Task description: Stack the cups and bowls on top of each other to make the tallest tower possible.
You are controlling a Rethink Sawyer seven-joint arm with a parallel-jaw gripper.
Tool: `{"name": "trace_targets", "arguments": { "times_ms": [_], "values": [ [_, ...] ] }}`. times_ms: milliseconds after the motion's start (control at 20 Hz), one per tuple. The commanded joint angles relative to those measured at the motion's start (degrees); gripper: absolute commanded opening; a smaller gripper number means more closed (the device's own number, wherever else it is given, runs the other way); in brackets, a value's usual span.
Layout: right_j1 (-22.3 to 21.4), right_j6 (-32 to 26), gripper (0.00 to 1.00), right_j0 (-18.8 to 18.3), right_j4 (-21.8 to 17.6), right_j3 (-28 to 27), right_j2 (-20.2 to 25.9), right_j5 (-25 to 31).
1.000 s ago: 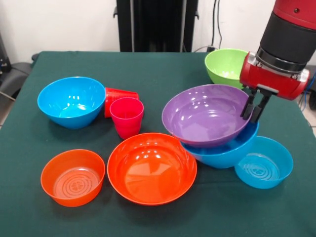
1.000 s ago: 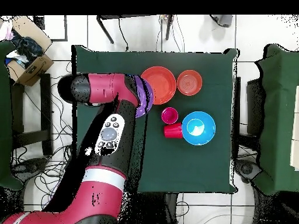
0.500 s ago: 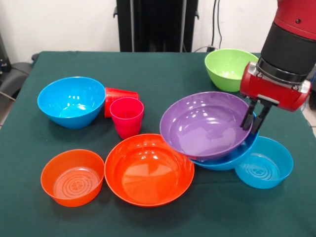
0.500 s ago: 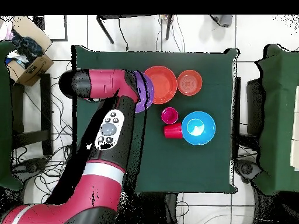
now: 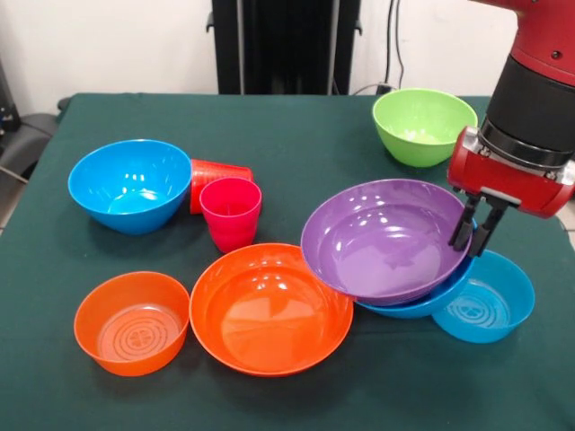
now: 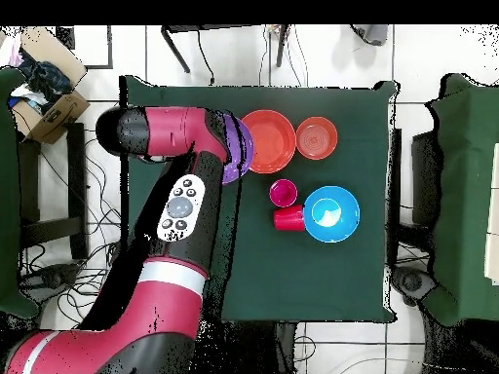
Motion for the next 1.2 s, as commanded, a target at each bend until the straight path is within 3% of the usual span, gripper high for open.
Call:
{"name": "trace_targets", "arguments": {
  "times_ms": [50, 1200],
  "values": [
    [1.39, 11.05, 0.00, 0.81, 1.03, -2.22, 2.75, 7.34],
    [-0.94, 8.84, 0.00, 0.53, 0.67, 1.97, 2.82, 5.95]
  ]
}}
